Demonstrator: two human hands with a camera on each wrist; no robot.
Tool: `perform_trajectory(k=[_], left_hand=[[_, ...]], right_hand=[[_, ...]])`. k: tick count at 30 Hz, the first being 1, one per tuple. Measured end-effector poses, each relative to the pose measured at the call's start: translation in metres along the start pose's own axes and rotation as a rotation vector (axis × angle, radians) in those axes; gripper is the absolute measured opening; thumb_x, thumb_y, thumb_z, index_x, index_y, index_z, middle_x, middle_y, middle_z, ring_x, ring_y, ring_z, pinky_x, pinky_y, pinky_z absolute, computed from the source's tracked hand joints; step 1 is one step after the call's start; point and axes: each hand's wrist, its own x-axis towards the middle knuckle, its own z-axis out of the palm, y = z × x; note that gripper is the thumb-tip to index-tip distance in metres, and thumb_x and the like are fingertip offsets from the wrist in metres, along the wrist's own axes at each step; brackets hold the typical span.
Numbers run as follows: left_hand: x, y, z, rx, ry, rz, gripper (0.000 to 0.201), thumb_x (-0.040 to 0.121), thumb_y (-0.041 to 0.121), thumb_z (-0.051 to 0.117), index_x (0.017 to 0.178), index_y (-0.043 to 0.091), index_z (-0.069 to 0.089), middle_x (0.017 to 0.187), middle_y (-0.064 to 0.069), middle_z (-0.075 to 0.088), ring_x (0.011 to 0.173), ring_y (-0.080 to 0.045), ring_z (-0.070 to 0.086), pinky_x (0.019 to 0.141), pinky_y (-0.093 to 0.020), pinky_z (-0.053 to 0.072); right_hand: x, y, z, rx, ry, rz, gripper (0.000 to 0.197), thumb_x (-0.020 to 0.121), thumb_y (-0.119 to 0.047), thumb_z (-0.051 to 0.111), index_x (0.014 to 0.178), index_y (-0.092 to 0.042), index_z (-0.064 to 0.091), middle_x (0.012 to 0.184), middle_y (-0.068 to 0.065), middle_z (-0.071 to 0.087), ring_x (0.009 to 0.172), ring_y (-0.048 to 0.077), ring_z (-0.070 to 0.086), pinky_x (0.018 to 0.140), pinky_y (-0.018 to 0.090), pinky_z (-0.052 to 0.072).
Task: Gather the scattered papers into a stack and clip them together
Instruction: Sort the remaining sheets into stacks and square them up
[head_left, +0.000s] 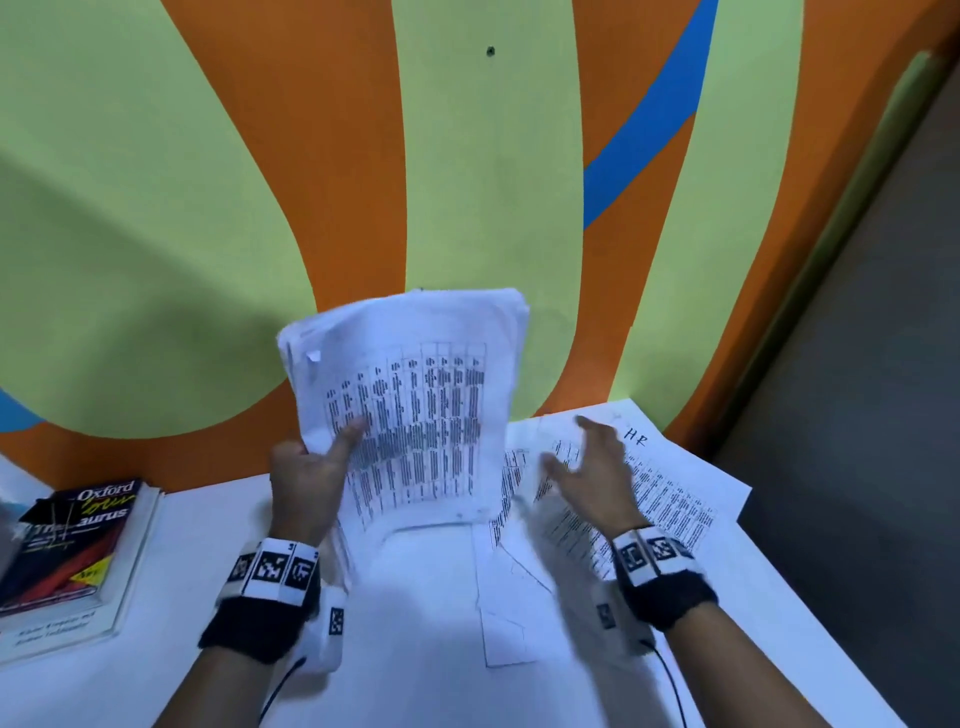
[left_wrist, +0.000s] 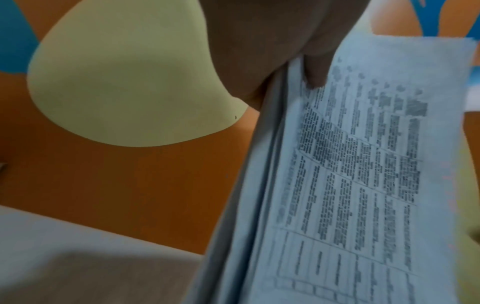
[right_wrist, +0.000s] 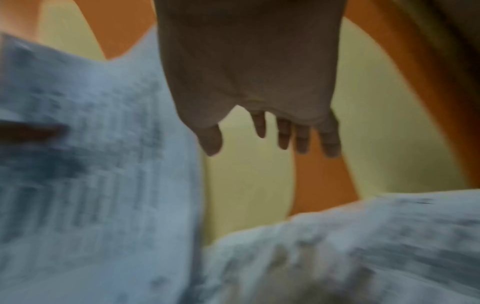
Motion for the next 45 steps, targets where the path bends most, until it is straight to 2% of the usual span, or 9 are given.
perform_trajectory(k=[6, 10, 17, 22, 26, 30, 34, 40, 45], left_hand=[[0.01, 0.002, -0.021, 0.052, 0.125, 0.042, 0.047, 0.08, 0.027, 0.073, 0.052, 0.009, 0.039, 0.045, -0.005, 0.032, 0.031, -0.007, 0.027, 0.036, -0.016, 0.021], [0.011, 0.002, -0.018, 0.067, 0.162, 0.011, 0.048, 0.079, 0.027, 0.074, 0.052, 0.01, 0.037, 0.049, -0.006, 0.036, 0.031, -0.006, 0.031, 0.035, -0.012, 0.023], [0.007, 0.0, -0.009, 0.052, 0.18, 0.002, 0.049, 0.079, 0.024, 0.075, 0.053, 0.01, 0.035, 0.052, -0.005, 0.034, 0.033, -0.005, 0.027, 0.036, -0.015, 0.022], [0.007, -0.005, -0.011, 0.039, 0.176, -0.03, 0.045, 0.076, 0.033, 0.077, 0.059, 0.004, 0.046, 0.057, -0.008, 0.041, 0.049, -0.016, 0.031, 0.05, -0.028, 0.029], [0.006, -0.003, -0.014, 0.059, 0.175, -0.023, 0.053, 0.076, 0.033, 0.077, 0.051, 0.012, 0.035, 0.048, -0.006, 0.033, 0.034, -0.006, 0.024, 0.041, -0.021, 0.024], [0.008, -0.002, -0.017, 0.059, 0.182, -0.016, 0.052, 0.077, 0.03, 0.077, 0.051, 0.013, 0.035, 0.049, -0.004, 0.034, 0.034, -0.007, 0.026, 0.036, -0.017, 0.023], [0.007, -0.003, -0.012, 0.021, 0.179, -0.029, 0.048, 0.077, 0.028, 0.076, 0.05, 0.016, 0.038, 0.038, 0.008, 0.039, 0.031, -0.005, 0.031, 0.035, -0.013, 0.025], [0.007, -0.005, -0.008, 0.04, 0.151, -0.027, 0.045, 0.077, 0.029, 0.076, 0.054, 0.007, 0.044, 0.05, -0.003, 0.037, 0.034, -0.008, 0.029, 0.037, -0.019, 0.025], [0.007, -0.003, -0.009, 0.023, 0.145, -0.018, 0.053, 0.078, 0.025, 0.075, 0.048, 0.014, 0.033, 0.039, 0.005, 0.034, 0.03, -0.007, 0.027, 0.035, -0.016, 0.022]], right_hand=[[-0.001, 0.119, -0.044, -0.25, -0.048, 0.779, 0.117, 0.066, -0.081, 0.055, 0.149, -0.012, 0.011, 0.146, 0.029, 0.02, 0.134, 0.044, 0.022, 0.105, 0.058, 0.029], [-0.009, 0.131, -0.039, -0.413, -0.141, 0.727, 0.124, 0.054, -0.083, 0.064, 0.146, -0.016, 0.016, 0.14, 0.027, 0.029, 0.131, 0.042, 0.025, 0.101, 0.053, 0.034], [0.003, 0.132, -0.042, -0.123, -0.095, 0.648, 0.135, 0.051, -0.029, 0.094, 0.149, -0.027, 0.002, 0.143, 0.025, 0.017, 0.13, 0.05, 0.028, 0.099, 0.058, 0.039], [-0.001, 0.131, -0.038, 0.007, 0.12, 0.729, 0.108, 0.068, -0.007, 0.083, 0.149, -0.016, 0.013, 0.143, 0.034, 0.02, 0.125, 0.052, 0.036, 0.096, 0.055, 0.04], [-0.007, 0.134, -0.043, 0.189, 0.32, 0.749, 0.093, 0.071, 0.01, 0.074, 0.147, -0.013, 0.026, 0.144, 0.033, 0.023, 0.116, 0.054, 0.044, 0.098, 0.055, 0.042], [-0.017, 0.132, -0.064, 0.437, 0.329, 0.69, 0.104, 0.063, 0.007, 0.083, 0.147, -0.002, 0.022, 0.134, 0.021, 0.048, 0.119, 0.036, 0.05, 0.098, 0.046, 0.045], [-0.019, 0.118, -0.055, 0.348, 0.152, 0.732, 0.052, 0.057, -0.002, 0.086, 0.103, 0.007, 0.063, 0.106, 0.025, 0.067, 0.09, 0.035, 0.067, 0.085, 0.053, 0.055], [-0.025, 0.072, -0.001, -0.197, -0.011, 0.771, 0.119, 0.064, -0.044, 0.085, 0.147, -0.009, 0.006, 0.144, 0.026, 0.024, 0.131, 0.042, 0.028, 0.099, 0.054, 0.038], [-0.017, 0.077, 0.005, -0.072, -0.045, 0.733, 0.102, 0.062, -0.024, 0.089, 0.136, 0.004, 0.025, 0.133, 0.029, 0.045, 0.121, 0.043, 0.048, 0.096, 0.048, 0.045]])
